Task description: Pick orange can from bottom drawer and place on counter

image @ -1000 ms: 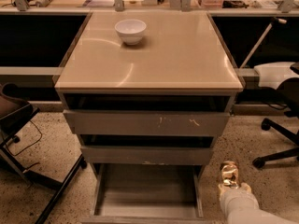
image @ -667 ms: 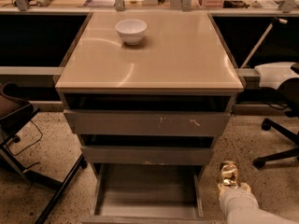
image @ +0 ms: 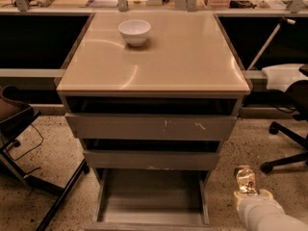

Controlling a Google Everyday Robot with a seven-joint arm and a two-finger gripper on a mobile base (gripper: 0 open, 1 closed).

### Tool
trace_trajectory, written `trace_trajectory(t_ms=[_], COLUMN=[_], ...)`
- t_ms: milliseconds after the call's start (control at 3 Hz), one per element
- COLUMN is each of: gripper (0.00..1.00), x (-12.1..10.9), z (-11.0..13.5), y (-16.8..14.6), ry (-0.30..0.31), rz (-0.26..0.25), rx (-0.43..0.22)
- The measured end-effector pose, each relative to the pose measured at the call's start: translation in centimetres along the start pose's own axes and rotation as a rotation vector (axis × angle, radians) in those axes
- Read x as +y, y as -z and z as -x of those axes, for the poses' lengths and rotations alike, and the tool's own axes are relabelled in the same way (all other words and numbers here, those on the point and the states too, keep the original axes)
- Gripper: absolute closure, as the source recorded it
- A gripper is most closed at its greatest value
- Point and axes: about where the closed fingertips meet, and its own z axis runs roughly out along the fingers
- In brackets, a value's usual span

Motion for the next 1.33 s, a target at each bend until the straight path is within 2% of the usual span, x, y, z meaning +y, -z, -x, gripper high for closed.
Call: trace_trajectory(t_ms=[333,667,1000,1333], gripper=[1.00,1.00,1.00,1.00], x=[-0.1,-0.9,-0.9,-0.3], z=[3.6,5.3,5.3,6.7], y=[5.0,7.3,7.3,7.5], ry=[0.067,0.092,0.092,0.109], rz=[-0.021,-0.057,-0.057,-0.010], rx=[-0.065,-0.101,-0.101,-0.122])
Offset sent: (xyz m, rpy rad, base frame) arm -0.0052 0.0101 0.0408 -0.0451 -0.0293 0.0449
